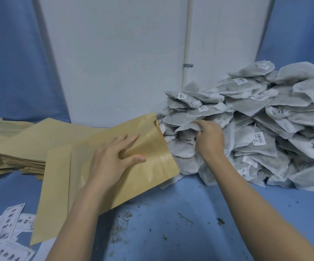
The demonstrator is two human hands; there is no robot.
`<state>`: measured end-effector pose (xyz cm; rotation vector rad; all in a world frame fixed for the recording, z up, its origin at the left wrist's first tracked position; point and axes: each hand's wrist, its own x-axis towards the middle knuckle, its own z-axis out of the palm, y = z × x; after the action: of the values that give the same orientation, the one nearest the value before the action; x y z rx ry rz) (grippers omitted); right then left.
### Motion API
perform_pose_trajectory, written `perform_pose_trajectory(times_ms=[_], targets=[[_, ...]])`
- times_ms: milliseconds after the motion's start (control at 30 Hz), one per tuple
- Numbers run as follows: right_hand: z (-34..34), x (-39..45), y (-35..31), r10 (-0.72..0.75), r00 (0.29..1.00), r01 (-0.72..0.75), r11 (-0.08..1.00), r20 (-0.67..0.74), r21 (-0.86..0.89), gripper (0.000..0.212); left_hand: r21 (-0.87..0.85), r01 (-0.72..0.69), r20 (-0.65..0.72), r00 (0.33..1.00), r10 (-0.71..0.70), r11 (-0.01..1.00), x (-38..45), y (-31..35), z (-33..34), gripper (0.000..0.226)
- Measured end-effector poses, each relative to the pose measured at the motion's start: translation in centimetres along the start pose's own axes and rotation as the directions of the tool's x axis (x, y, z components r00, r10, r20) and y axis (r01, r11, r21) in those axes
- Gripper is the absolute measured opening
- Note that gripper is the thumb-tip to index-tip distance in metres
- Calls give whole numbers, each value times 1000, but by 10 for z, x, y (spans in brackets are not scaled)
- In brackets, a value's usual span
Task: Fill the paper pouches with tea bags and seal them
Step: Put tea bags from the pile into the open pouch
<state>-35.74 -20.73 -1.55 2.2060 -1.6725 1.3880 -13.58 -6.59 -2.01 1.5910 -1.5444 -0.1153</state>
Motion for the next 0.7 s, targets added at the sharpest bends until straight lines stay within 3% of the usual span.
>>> perform_pose_trajectory(times_ms=[67, 133, 200, 267, 333, 400, 567, 633, 700], targets=[[-9, -9, -5, -37, 980, 53, 995, -197, 79, 34, 20, -1, -9, 1000, 2, 1000, 2, -1, 0, 65], [-19, -15, -10, 32, 956, 35, 975, -291, 221, 17, 38, -8, -28, 1000, 9, 999, 4, -2, -1, 64], [-27, -18, -13, 198, 952, -73, 888, -233, 455, 17, 55, -13, -41, 999, 16, 998, 5, -4, -2, 65], [-30, -20, -17, 362, 928, -215, 708, -85, 672, 27, 70, -2, -35, 999, 5, 998, 5, -6, -2, 66], [-29, -24, -21, 447, 894, -308, 568, 29, 763, 34, 75, 6, -20, 1000, -5, 997, 5, -7, -2, 68], [-25, -27, -25, 461, 884, -347, 527, 82, 776, 34, 38, -1, -2, 1000, 1, 999, 5, -7, -2, 68], [-15, -37, -48, 228, 917, -398, 492, 327, 774, 20, 11, -16, 10, 1000, 15, 1000, 5, -3, -1, 66], [-13, -40, -55, 49, 892, -385, 601, 449, 700, 10, 17, -20, 27, 999, 19, 1000, 5, -1, -1, 66], [-11, -41, -54, -122, 764, -340, 758, 633, 556, 26, 35, -34, 54, 998, 32, 999, 4, -1, -2, 65]])
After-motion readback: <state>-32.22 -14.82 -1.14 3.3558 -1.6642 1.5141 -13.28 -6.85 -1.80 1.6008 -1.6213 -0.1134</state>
